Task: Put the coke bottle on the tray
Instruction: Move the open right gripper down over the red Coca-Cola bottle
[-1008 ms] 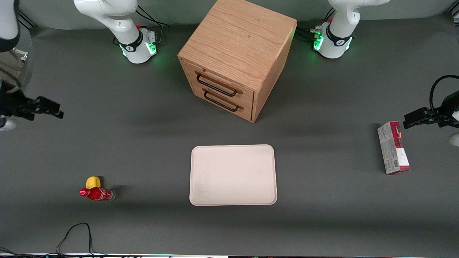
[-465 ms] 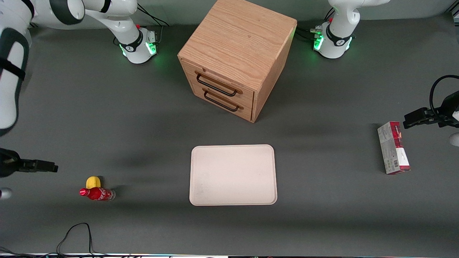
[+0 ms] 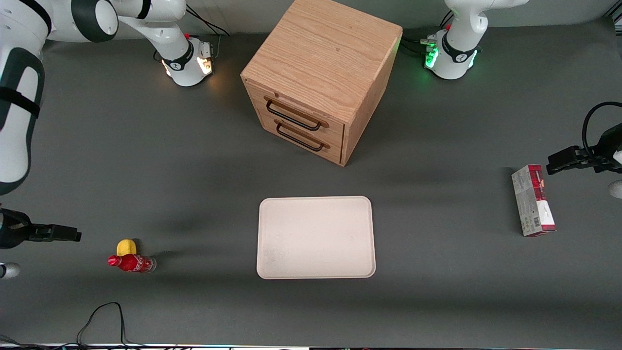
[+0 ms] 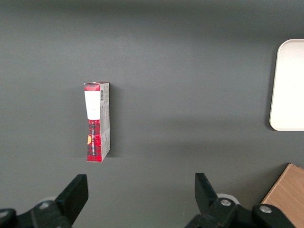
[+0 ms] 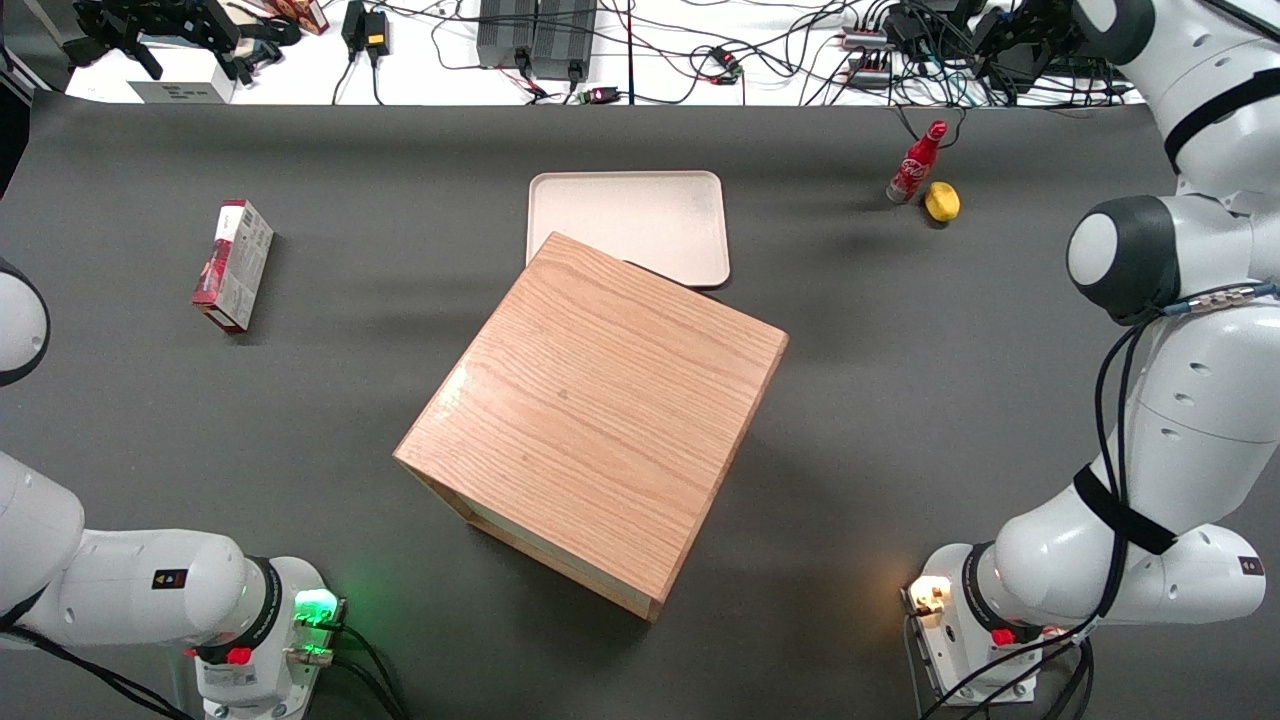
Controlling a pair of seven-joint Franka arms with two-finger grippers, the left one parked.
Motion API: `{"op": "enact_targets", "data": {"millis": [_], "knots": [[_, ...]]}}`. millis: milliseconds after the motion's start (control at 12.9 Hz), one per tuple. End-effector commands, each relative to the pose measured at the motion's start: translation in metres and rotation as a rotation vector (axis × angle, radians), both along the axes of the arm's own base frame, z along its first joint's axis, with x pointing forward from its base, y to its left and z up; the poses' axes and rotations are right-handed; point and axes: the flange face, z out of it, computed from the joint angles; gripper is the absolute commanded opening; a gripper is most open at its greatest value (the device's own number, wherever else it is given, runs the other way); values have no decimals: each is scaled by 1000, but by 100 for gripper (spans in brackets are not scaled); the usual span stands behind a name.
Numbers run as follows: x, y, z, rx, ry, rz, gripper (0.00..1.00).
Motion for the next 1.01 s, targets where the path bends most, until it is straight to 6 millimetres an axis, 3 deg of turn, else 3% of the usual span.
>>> {"op": "enact_targets", "data": {"millis": [0, 620, 698, 930], "knots": [[15, 8, -38, -1, -10, 21, 100], [33, 20, -126, -8, -49, 52, 100], [34, 29, -131, -10, -48, 65, 99], [37, 31, -136, -12, -61, 69, 99]]}}
